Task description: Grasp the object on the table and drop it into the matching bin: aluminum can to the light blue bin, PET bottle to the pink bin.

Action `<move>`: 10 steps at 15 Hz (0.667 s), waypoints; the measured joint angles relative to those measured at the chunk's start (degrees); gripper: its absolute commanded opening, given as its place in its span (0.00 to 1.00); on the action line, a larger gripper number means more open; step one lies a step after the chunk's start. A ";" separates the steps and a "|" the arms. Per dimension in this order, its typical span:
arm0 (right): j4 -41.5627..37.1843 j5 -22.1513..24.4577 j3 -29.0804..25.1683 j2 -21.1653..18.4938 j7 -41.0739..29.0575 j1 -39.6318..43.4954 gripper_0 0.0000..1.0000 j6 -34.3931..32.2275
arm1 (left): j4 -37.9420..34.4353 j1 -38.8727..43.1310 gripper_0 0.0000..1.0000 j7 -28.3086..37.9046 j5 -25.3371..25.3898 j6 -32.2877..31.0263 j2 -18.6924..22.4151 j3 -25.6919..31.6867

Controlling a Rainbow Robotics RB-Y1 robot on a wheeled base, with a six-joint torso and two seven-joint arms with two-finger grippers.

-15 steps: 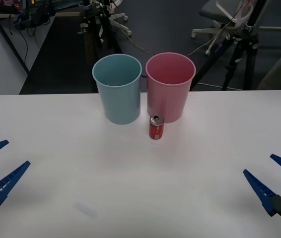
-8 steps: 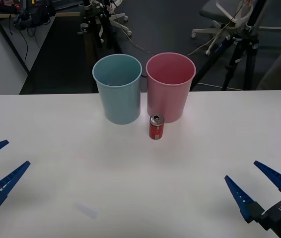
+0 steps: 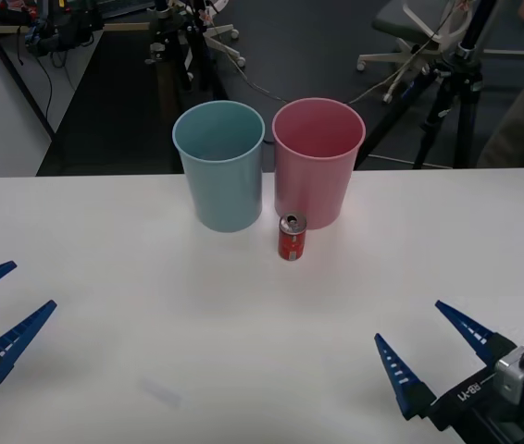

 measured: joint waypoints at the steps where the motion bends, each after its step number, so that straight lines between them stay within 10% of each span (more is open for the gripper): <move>1: 0.38 0.05 1.29 0.04 1.21 -0.38 1.00 0.74 | 0.00 0.00 1.00 0.00 0.00 0.00 0.00 0.00; 10: 12.43 5.56 5.51 4.75 4.30 -12.10 1.00 0.41 | 0.00 0.01 1.00 0.00 0.00 0.00 0.00 0.00</move>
